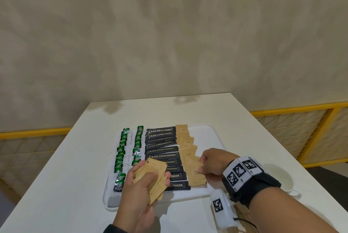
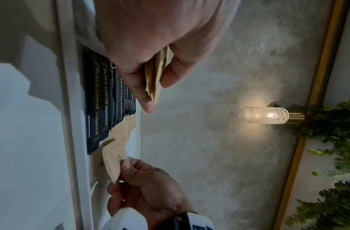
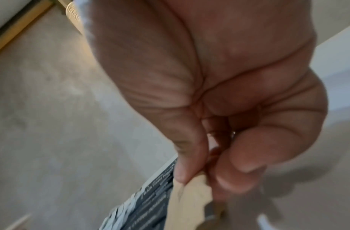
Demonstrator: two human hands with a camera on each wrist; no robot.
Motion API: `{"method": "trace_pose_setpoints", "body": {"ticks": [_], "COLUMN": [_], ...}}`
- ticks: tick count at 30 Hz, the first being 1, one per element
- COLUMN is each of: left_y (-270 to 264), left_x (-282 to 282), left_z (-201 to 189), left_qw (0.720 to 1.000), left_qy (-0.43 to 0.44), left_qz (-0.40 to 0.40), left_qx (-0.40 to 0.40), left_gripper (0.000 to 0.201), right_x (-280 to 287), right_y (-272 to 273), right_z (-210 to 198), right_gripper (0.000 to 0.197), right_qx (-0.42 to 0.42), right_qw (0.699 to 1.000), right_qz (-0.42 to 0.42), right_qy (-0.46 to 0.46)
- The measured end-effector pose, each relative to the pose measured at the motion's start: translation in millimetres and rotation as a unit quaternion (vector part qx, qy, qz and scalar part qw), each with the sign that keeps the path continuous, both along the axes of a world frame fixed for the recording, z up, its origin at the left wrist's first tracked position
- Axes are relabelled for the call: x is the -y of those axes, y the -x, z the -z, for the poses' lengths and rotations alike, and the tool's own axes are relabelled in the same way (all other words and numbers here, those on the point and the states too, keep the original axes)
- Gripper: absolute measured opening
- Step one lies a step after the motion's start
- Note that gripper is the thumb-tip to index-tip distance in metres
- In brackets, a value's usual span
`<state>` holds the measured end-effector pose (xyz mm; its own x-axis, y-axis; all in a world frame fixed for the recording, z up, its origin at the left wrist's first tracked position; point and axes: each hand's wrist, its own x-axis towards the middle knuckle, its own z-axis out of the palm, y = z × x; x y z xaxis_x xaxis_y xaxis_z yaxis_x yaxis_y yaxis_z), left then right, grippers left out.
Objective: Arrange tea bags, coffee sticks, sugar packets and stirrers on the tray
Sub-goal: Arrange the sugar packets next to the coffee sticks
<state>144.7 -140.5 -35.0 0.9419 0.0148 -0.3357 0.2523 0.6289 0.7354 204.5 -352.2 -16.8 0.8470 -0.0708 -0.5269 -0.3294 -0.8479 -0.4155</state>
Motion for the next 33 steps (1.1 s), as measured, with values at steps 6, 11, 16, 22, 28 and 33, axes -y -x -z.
{"method": "trace_pose_setpoints", "body": {"ticks": [6, 11, 16, 22, 28, 33], "left_y": [-2.9, -3.0, -1.9, -0.7, 1.1, 5.0], "left_x": [-0.3, -0.4, -3.1, -5.7, -5.9, -4.6], "left_z": [-1.6, -1.3, 1.9, 3.5, 3.2, 4.2], "left_qw": [1.000, 1.000, 1.000, 1.000, 1.000, 1.000], "left_qy": [-0.002, -0.015, -0.012, -0.017, -0.020, -0.015], "left_qz": [0.015, 0.015, 0.012, 0.010, 0.011, 0.020], "left_qx": [0.005, 0.006, -0.002, -0.002, -0.001, -0.006], "left_gripper": [0.046, 0.045, 0.046, 0.047, 0.047, 0.048], "right_x": [7.4, 5.4, 5.9, 4.0, 1.4, -3.1], "right_y": [-1.4, -3.5, -5.4, -3.1, -4.6, -2.5], "right_z": [-3.7, -0.1, -0.5, -3.1, 2.6, 8.9], "right_gripper": [0.029, 0.027, 0.018, 0.020, 0.022, 0.026], "right_qx": [-0.050, -0.067, -0.051, -0.031, -0.005, 0.006], "right_qw": [0.997, 0.994, 0.989, 0.996, 1.000, 1.000], "right_qz": [0.049, 0.054, 0.088, 0.059, 0.004, -0.006], "right_qy": [-0.044, -0.075, -0.109, -0.060, 0.003, 0.004]}}
